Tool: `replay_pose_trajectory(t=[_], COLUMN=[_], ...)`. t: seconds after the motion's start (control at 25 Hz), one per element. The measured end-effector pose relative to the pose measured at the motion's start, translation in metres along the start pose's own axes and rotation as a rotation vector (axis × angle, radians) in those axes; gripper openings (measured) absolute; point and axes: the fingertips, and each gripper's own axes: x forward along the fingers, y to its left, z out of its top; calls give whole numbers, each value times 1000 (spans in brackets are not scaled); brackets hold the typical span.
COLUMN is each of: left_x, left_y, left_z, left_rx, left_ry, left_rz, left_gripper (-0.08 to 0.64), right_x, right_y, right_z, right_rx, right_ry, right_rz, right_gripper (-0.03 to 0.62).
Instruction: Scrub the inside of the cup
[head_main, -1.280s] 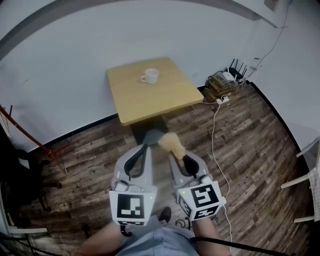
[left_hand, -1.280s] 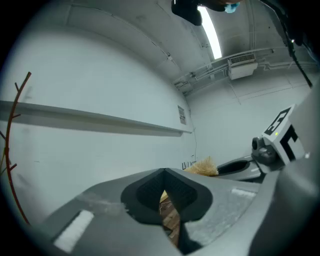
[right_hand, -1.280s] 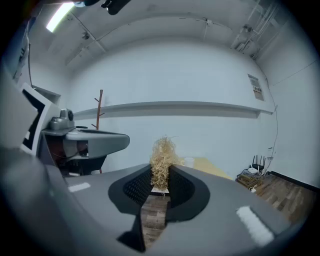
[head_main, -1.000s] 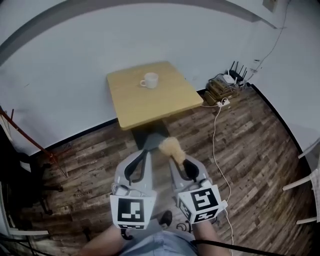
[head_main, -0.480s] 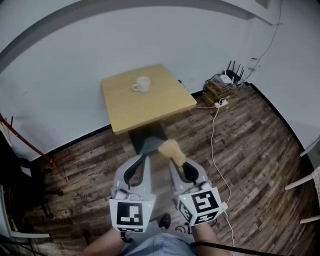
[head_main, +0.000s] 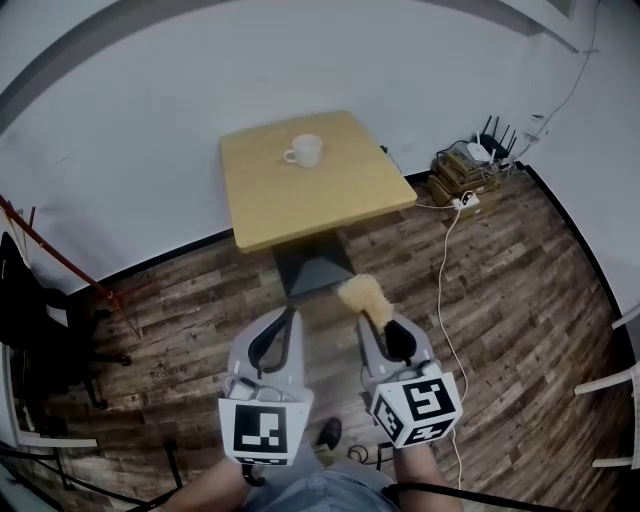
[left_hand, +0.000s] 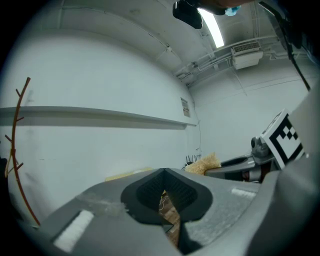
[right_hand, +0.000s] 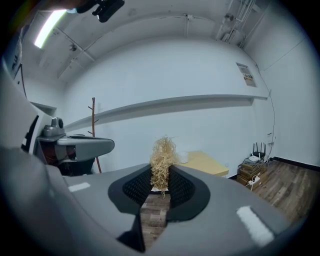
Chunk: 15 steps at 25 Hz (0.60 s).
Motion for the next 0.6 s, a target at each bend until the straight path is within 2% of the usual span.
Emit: replay_pose_trajectory(t=[0.2,0.36,0.6], left_x=[31,63,112], left_y=[38,69,100], left_z=[-14,-13,-8], left_rx=[-32,-31,-58], left_ry=[31,24,8], left_rz=[28,47,16], left_gripper=[20,19,18], right_x=[45,81,138], right_y=[-4,-9,-16], right_z=[-8,-5,13], right_rx=[3,-1,-21], right_ry=[45,61,58], right_rz=[11,18,17], right_gripper=[80,80,80])
